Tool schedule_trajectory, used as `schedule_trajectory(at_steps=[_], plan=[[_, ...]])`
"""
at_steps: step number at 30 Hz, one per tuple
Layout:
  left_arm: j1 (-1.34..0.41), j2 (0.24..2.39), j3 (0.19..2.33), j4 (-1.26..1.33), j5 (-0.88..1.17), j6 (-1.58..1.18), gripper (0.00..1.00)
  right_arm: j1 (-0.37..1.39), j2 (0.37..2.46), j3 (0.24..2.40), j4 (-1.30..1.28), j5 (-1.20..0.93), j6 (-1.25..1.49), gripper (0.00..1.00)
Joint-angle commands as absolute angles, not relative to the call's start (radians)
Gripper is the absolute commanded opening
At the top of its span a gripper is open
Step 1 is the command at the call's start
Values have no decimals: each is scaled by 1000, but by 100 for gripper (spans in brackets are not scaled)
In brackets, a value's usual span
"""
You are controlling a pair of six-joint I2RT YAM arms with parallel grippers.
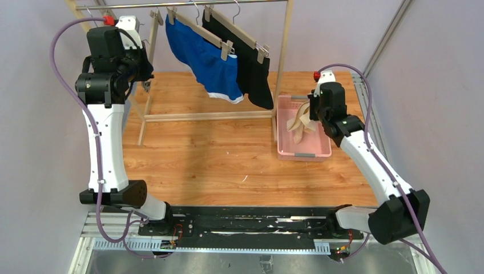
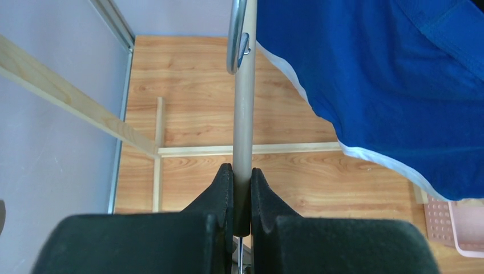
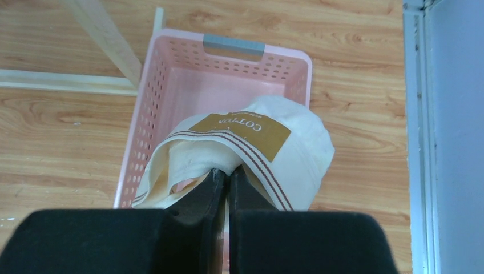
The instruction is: Remove the underwear clipped to the hanger
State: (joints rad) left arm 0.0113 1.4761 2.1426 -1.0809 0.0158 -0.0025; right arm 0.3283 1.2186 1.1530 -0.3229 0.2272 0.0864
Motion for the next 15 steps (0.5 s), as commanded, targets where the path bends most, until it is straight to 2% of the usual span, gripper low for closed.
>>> schedule_trajectory(at_steps=[1,15], plan=[[42,1503,2224,-1054,99,3,0,284,1275,1106,-225,142,102,1],[105,1542,2319,-932,176,-50,0,283,1391,991,-122,-4,124,0]])
